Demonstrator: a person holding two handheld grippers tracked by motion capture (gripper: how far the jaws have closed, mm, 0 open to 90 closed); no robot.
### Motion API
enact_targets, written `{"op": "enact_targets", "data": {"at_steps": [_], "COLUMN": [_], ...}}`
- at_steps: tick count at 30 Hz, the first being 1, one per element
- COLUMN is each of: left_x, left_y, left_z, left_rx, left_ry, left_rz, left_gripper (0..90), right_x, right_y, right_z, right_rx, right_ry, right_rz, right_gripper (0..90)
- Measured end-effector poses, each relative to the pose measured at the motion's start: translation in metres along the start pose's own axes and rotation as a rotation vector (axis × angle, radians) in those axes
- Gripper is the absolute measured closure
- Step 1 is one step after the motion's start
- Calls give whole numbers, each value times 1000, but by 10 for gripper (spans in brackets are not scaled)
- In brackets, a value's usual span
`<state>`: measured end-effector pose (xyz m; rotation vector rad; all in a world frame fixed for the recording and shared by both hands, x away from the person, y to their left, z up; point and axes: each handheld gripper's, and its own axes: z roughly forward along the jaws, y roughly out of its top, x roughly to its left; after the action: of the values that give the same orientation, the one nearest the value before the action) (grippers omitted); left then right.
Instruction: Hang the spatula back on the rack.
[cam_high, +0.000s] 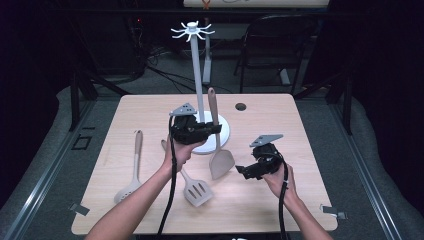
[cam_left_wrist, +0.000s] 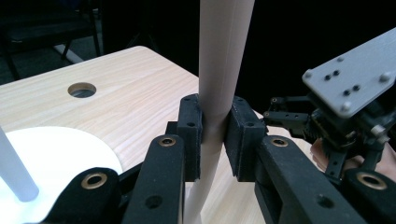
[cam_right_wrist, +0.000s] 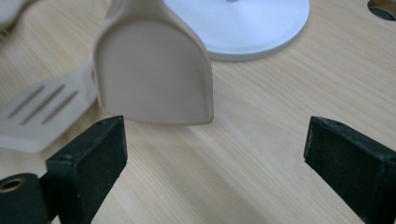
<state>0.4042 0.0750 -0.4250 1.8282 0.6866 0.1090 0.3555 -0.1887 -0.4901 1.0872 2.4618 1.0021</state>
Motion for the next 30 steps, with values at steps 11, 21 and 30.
{"op": "enact_targets", "data": {"at_steps": [11, 21, 30], "left_x": [11, 20, 27], "left_y": [18, 30, 44], "left_z": [-1, -2, -2], "left_rx": [0, 11, 16], "left_ry": [47, 78, 110], "left_rz": [26, 43, 63], "left_gripper": [774, 774, 774], "right_x": [-5, -2, -6], "right_y": [-3, -3, -3], "right_z": [13, 22, 21], "right_rx": [89, 124, 139], "right_ry": [-10, -13, -28], "right_rz": [-4, -41, -46], "right_gripper": [30, 19, 21]}}
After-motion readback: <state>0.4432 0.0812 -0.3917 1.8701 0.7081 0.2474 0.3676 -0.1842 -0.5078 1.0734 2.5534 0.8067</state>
